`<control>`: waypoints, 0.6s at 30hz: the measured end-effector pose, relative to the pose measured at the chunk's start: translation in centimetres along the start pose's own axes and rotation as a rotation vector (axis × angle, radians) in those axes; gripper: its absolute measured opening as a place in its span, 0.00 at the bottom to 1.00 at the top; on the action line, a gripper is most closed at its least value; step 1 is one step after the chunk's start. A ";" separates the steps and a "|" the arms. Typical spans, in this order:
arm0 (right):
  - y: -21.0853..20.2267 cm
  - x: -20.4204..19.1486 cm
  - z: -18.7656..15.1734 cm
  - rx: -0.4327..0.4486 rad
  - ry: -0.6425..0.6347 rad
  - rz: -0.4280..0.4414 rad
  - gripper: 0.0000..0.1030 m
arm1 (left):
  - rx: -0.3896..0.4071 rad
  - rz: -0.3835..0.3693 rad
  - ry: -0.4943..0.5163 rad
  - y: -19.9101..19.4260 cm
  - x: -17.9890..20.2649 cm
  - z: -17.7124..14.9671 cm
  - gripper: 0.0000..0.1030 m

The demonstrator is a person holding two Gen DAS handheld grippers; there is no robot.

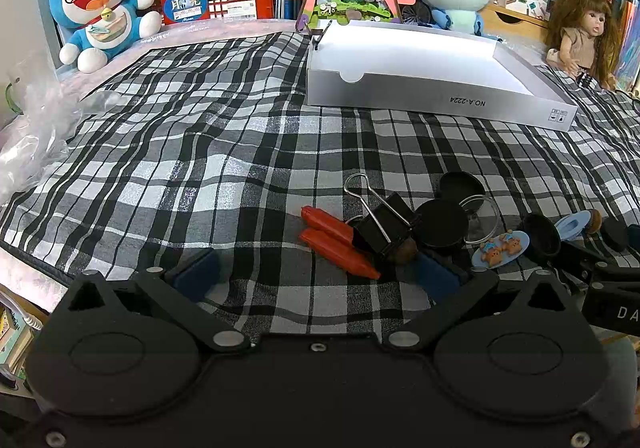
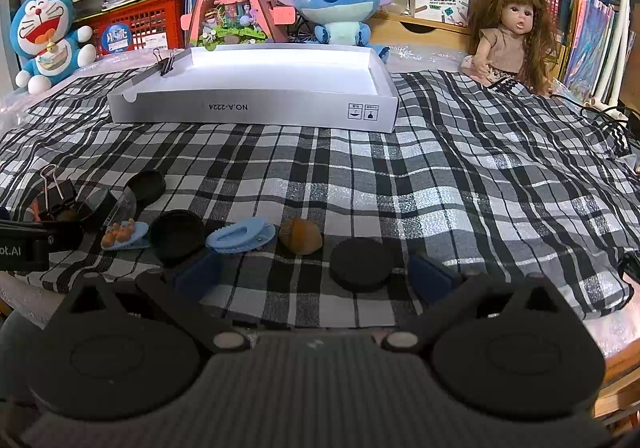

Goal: Organize rigid objects

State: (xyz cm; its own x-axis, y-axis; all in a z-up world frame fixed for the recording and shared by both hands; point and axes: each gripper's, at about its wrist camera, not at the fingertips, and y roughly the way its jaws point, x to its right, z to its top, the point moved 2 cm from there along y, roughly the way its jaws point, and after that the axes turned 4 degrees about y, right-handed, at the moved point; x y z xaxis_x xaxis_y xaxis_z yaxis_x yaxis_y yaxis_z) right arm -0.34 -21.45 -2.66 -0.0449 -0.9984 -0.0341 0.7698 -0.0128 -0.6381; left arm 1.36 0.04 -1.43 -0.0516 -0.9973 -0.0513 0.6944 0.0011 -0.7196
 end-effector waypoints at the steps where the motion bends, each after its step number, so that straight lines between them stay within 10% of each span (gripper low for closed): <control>1: 0.0 0.1 0.1 0.000 0.000 0.000 1.00 | 0.001 0.000 0.000 0.0 0.0 0.0 1.00; 18: 0.1 0.1 0.1 0.006 0.001 0.002 1.00 | 0.003 0.000 0.001 0.0 0.0 0.0 1.00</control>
State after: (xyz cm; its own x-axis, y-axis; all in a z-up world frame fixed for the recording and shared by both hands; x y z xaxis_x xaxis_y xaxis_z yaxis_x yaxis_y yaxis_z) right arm -0.27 -21.58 -2.66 -0.0438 -0.9984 -0.0357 0.7737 -0.0113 -0.6334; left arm 1.35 0.04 -1.42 -0.0517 -0.9973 -0.0520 0.6965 0.0013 -0.7175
